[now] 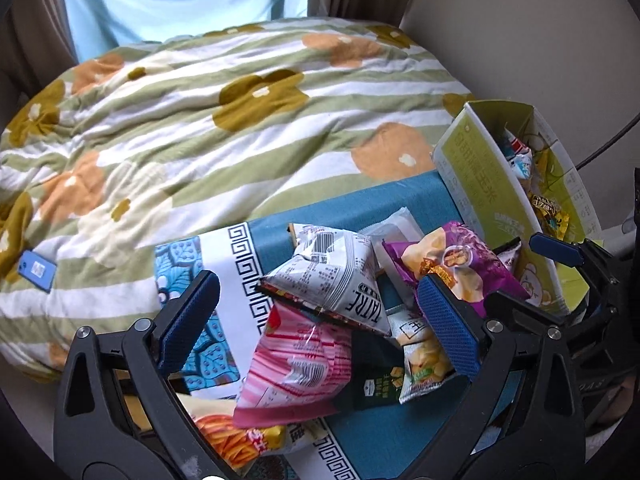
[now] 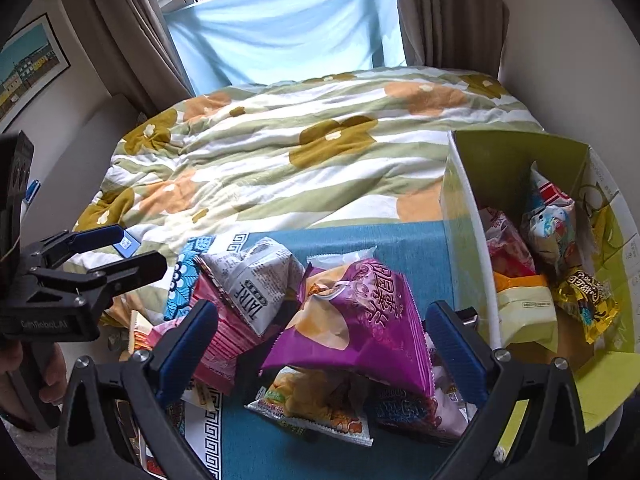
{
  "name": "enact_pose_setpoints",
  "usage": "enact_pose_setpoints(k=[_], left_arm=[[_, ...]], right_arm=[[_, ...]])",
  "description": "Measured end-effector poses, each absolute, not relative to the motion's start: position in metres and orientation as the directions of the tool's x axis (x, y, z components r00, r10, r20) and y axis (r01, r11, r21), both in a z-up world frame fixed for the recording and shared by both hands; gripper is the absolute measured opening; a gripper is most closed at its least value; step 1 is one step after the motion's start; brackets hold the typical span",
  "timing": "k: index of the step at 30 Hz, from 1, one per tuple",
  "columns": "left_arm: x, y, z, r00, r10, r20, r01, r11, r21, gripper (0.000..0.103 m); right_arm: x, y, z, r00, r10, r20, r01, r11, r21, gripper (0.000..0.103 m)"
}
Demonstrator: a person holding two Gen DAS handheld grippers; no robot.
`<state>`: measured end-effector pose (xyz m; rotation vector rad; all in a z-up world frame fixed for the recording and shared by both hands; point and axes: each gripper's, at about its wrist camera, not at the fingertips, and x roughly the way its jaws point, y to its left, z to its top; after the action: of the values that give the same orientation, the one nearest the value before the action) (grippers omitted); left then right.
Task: Organize snacks
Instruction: 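Move both tools back down toward the remaining snack pile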
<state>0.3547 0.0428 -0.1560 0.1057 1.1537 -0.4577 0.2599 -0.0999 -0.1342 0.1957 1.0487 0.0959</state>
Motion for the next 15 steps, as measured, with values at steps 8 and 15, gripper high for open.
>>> enact_pose_setpoints(k=[8, 15], left_arm=[[0.4, 0.011, -0.227, 0.145, -0.262, -0.954, 0.437, 0.882, -0.176, 0.099], [0.414, 0.004, -0.256, 0.076, -0.24, -0.968, 0.43, 0.884, -0.185, 0.099]], right_arm=[[0.296, -0.104, -0.183, 0.393, 0.126, -0.911, 0.022, 0.989, 0.146, 0.103], [0.309, -0.09, -0.206, 0.327, 0.094, -0.94, -0.037, 0.996, 0.087, 0.103]])
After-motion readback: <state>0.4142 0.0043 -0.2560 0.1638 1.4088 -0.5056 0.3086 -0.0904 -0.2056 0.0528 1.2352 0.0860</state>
